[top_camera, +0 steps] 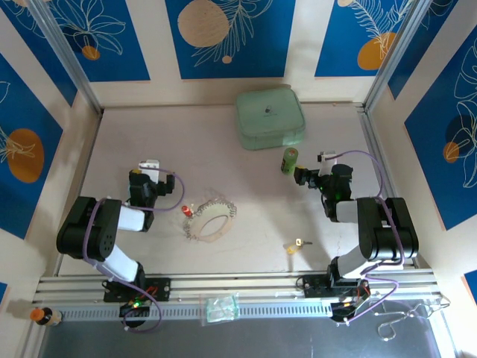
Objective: Put the keys on the keyring
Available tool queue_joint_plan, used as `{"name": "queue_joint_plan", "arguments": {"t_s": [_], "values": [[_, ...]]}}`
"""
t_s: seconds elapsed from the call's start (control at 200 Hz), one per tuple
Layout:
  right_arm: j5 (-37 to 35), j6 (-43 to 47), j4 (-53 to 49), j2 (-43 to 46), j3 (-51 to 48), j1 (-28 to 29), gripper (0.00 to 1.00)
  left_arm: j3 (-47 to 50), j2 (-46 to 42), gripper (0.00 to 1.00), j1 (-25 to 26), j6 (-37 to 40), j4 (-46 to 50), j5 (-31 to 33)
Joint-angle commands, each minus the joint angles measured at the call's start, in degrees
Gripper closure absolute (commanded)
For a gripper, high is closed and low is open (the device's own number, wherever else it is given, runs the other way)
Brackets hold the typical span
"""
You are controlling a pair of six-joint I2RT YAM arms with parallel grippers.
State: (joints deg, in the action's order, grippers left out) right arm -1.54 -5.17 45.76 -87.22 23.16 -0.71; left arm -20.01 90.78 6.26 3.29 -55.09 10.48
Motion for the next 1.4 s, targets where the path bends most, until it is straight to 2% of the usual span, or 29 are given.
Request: {"name": "queue_joint_plan", "arguments": {"t_s": [0.0, 0.15, 0.225, 0.29, 0.4, 0.45, 0.565, 0.605, 0.645, 0.68, 0.775, 0.87, 0.945, 1.02, 1.095, 1.185, 1.395], "values": [[-0.99, -0.08, -0.05, -0.14, 1.04, 0.36, 0.01, -0.78, -1.07, 0.00, -0.55, -0.46, -0.19, -1.51], [-0.92, -0.19, -0.06, -0.14, 1.05, 0.36, 0.01, -0.61, -1.12, 0.00, -0.71, -0.81, -0.38, -0.70], [-0.86, -0.12, -0.66, 0.65, 1.21, 0.44, 0.01, 1.81, -1.47, 0.00, -0.72, -1.90, -5.09, 2.35], [-0.44, 0.58, -7.00, 5.11, 2.74, 0.80, 0.01, 4.99, -2.42, 0.00, -0.67, -3.09, -9.94, 5.36], [-1.04, 0.45, -11.74, 15.38, 1.15, 1.57, 0.01, 8.76, -4.28, 0.00, -0.55, -1.80, -15.95, 2.98], [-2.08, -1.50, -12.11, 20.25, -0.42, 1.74, 0.01, 8.86, -7.75, 0.00, -0.55, -2.35, -12.90, 4.15], [-5.00, -6.02, -14.35, 31.63, -3.50, 1.64, 0.01, 4.88, -17.47, 0.00, -0.64, -1.96, 3.60, 3.36], [-8.98, -11.18, -19.45, 35.40, -3.47, 1.44, 0.01, 2.83, -19.99, 0.00, -0.64, -1.67, 9.36, 2.83], [-14.60, -18.12, -29.12, 39.09, -2.40, 1.37, 0.01, 0.99, -21.80, 0.00, -0.64, -1.73, 13.89, 3.01], [-16.38, -20.53, -34.14, 41.29, -1.63, 0.40, 0.01, -0.46, -23.05, 0.00, -0.65, -2.00, 17.01, 3.52], [-12.67, -21.81, -42.10, 46.11, -0.78, -3.81, 0.01, -3.42, -25.00, 0.00, -0.64, -2.99, 23.19, 4.52], [-7.38, -22.60, -42.48, 48.63, -2.33, -6.82, 0.01, -5.31, -25.57, 0.00, -0.64, -3.59, 26.09, 1.96], [-3.79, -21.77, -42.79, 49.12, -2.77, -7.20, 0.00, -6.26, -25.26, 0.00, -0.64, -4.18, 27.01, -1.32], [0.29, -21.00, -43.76, 48.71, -2.36, -7.02, 0.04, -7.62, -25.05, 0.00, -0.64, -5.70, 28.90, -2.88], [2.64, -19.86, -45.22, 47.99, -1.14, -4.63, 0.08, -9.62, -24.78, 0.00, -0.64, -6.70, 31.70, -5.07], [1.55, -19.94, -48.07, 47.26, 1.14, 1.05, 0.10, -13.46, -24.68, 0.00, -0.60, -8.20, 38.01, -7.29], [-3.89, -21.03, -52.45, 42.98, 5.40, 21.72, 0.15, -18.51, -27.20, 0.00, -0.46, -13.48, 52.35, -12.75]]}}
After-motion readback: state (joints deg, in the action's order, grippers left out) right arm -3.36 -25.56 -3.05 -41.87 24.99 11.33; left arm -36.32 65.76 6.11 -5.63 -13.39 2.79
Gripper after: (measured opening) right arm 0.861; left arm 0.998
